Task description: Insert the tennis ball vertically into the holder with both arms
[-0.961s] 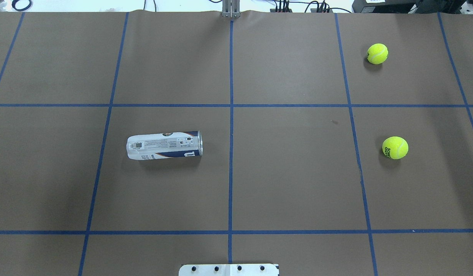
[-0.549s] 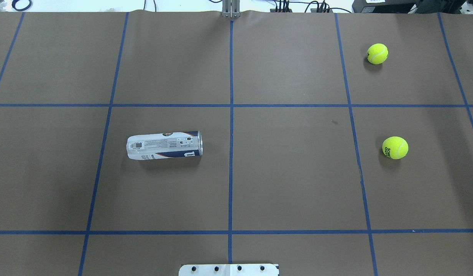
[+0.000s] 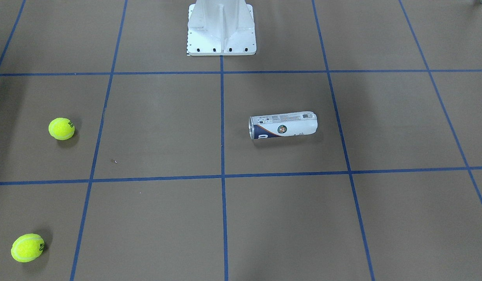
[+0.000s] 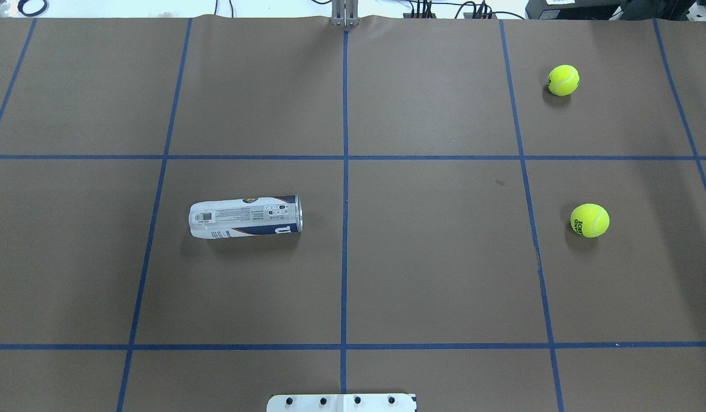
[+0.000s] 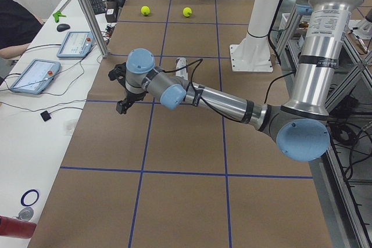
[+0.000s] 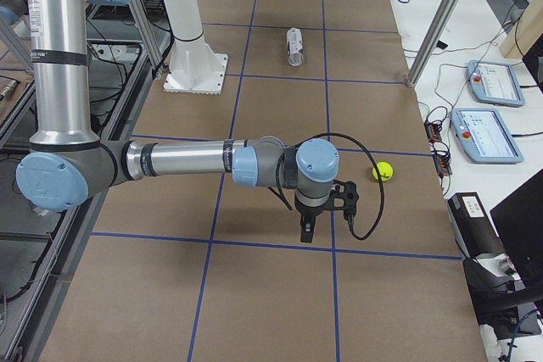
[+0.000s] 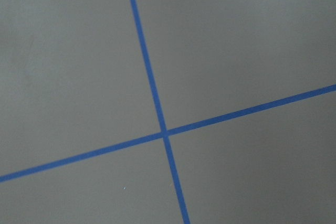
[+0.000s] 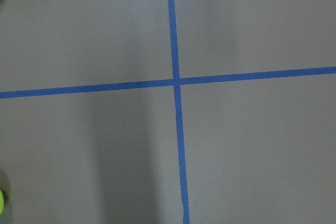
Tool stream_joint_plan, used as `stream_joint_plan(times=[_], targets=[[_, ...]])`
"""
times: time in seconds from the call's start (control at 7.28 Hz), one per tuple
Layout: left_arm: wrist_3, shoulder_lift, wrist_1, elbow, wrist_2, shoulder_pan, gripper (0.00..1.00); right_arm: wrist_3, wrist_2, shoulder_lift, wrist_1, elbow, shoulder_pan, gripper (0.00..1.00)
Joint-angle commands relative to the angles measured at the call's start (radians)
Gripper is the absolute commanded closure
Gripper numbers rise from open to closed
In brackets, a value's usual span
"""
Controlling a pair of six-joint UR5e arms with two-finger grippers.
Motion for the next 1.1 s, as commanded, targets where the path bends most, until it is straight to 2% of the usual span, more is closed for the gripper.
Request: stream_joint_plan(times=[0.0,0.14,0.41,0.69,0.82,0.96], targets=[[-0.005,-0.137,-0.002,0.002,0.005,0.125,0.0,0.0,0.004,0.004,0.0,0.003,0.0,0.01],[-0.011,-0.207,0.001,0.0,0.005,0.16,0.0,0.0,0.004,0.004,0.0,0.002,0.0,0.01],[-0.023,-0.269,0.01,0.0,0.011,0.287,0.0,0.002,0.005,0.001,0.0,0.002,0.0,0.01],[-0.012,-0.333,0.007,-0.001,0.086,0.381,0.0,0.002,0.005,-0.001,-0.001,-0.003,0.0,0.01],[-0.015,-0.343,0.031,0.01,0.089,0.474,0.0,0.0,0.004,-0.001,-0.001,-0.006,0.0,0.01],[-0.021,-0.382,0.104,0.008,0.106,0.507,0.01,0.002,0.004,-0.004,-0.001,-0.009,0.0,0.01]])
